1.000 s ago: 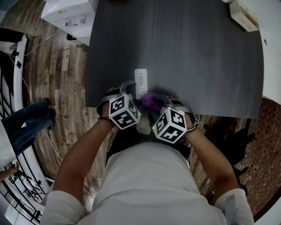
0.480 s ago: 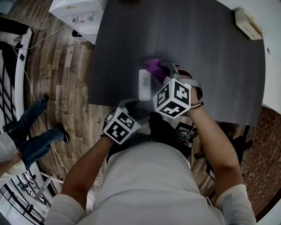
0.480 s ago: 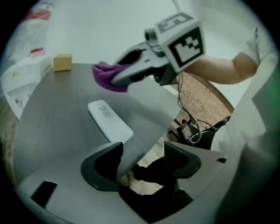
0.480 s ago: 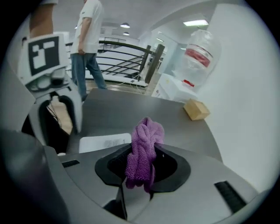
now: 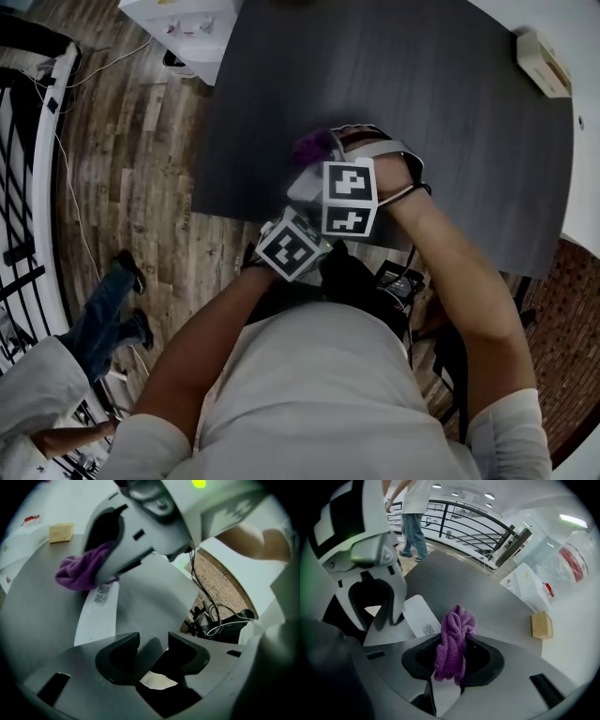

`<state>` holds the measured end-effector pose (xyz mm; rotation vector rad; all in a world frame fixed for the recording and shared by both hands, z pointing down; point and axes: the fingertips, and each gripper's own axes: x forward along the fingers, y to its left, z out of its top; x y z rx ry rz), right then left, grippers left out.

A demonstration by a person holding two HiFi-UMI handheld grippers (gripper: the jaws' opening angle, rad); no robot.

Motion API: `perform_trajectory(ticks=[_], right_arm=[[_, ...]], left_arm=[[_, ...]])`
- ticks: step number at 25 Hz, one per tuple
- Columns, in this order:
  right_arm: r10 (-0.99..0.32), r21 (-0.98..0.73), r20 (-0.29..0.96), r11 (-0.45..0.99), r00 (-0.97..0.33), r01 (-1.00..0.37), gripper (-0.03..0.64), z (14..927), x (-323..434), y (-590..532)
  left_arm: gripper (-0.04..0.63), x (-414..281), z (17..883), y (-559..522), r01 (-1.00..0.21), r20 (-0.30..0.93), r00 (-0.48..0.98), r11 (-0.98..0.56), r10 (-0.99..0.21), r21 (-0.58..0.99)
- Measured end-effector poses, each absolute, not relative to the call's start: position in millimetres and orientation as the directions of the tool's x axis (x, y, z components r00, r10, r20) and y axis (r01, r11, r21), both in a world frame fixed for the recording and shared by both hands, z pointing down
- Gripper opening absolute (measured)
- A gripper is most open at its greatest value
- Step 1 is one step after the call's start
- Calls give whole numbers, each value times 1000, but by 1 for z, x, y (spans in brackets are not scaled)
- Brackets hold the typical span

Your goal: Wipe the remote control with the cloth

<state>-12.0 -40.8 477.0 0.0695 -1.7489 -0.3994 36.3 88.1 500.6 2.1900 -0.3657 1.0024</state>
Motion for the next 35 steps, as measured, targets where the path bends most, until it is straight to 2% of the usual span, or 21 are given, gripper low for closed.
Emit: perform_trajectory(ticks=[3, 8, 10, 15, 19, 22, 25, 29, 32, 35], right_arm=[[-252, 268, 951, 961, -177, 73, 121, 476, 12, -36], [-130, 92, 980, 968, -150, -234, 121, 477, 52, -2], [-79, 12, 980, 938, -181, -346, 121, 479, 59, 18], [-117, -15, 965, 868, -234, -496, 121, 479, 63, 39], [-117, -35, 959, 857, -260, -514, 121, 476, 61, 49], [-104, -66, 952, 849, -288, -524, 121, 477, 62, 54], [-131, -56, 945, 838, -299, -543, 121, 473, 70, 40], [-310, 136, 921, 821, -234, -555, 121, 458, 88, -17], [-412, 269, 891, 816, -189, -512, 121, 455, 89, -58], [-411, 302, 894, 846, -178, -439, 123, 464, 77, -69]], left_arm=[[207, 15, 503, 62, -556, 787, 614, -737, -53, 384], [207, -5, 505, 21, -580, 820, 560, -763, -119, 286], [207, -3, 505, 11, -543, 826, 553, -798, -107, 261], [209, 5, 503, 5, -399, 825, 563, -889, -45, 223], [209, 11, 501, 3, -270, 834, 551, -948, -11, 166], [209, 14, 500, -2, -223, 833, 553, -962, 8, 158], [208, 11, 494, -3, -263, 799, 601, -942, 6, 206], [209, 13, 477, 7, -330, 731, 680, -912, -52, 242], [209, 24, 475, 8, -332, 717, 690, -923, -98, 194], [209, 30, 478, -3, -358, 703, 704, -905, -101, 229]])
